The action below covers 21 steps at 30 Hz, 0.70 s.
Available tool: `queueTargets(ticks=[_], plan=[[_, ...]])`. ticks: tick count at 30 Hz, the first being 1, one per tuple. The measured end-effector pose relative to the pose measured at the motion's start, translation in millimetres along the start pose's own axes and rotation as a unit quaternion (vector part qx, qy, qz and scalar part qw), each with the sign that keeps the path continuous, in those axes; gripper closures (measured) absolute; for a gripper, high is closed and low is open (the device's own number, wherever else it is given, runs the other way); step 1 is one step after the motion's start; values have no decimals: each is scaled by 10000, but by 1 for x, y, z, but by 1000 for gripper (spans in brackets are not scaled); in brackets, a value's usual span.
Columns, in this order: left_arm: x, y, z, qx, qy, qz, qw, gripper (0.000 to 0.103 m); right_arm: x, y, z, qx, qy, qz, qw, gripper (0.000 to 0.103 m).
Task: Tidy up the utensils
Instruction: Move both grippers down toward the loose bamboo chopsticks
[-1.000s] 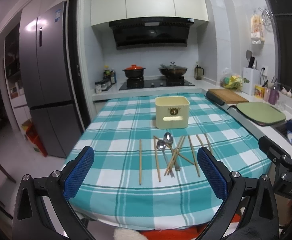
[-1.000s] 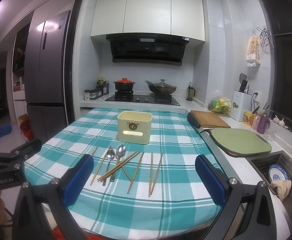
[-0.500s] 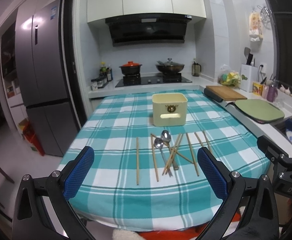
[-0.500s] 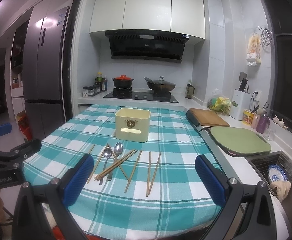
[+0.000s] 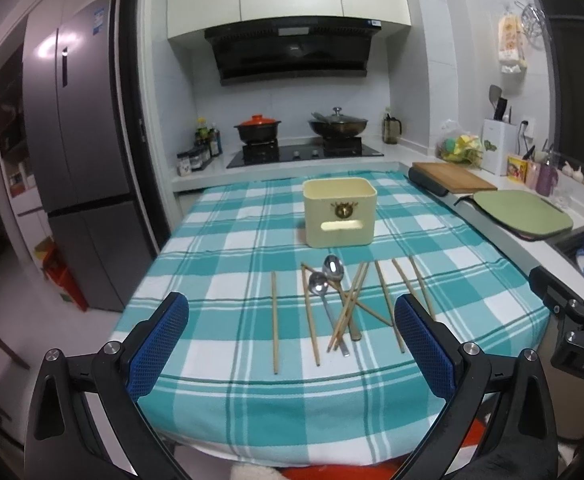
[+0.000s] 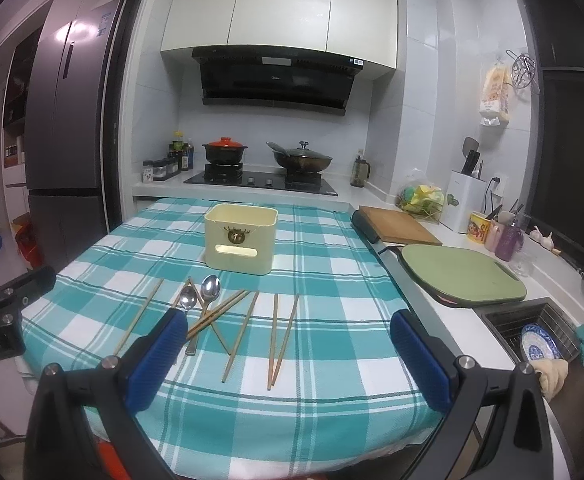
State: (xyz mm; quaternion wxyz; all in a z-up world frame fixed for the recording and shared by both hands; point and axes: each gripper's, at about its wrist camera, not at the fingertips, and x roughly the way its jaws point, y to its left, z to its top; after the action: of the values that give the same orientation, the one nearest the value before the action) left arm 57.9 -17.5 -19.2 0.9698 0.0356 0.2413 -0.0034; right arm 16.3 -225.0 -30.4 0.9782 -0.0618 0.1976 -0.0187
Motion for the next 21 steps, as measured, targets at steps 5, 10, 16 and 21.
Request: queueTargets(ticks=[5,10,16,21], plan=[[12,-8,-3,243,222,-176,9993,0,9,-2,-1,-28,101,-112,9999,0],[23,-13,-6,307,405,-406,9979,0,20,-4,-2,-23,227,-156,9996,0],[44,2,-10,-129,680,-615,9957,0,34,-6,-6,9,386,-91,9992,0],[65,27,-13,-507,838,-464,9941,0,42,-14,-9,246,350,144,9990,0]])
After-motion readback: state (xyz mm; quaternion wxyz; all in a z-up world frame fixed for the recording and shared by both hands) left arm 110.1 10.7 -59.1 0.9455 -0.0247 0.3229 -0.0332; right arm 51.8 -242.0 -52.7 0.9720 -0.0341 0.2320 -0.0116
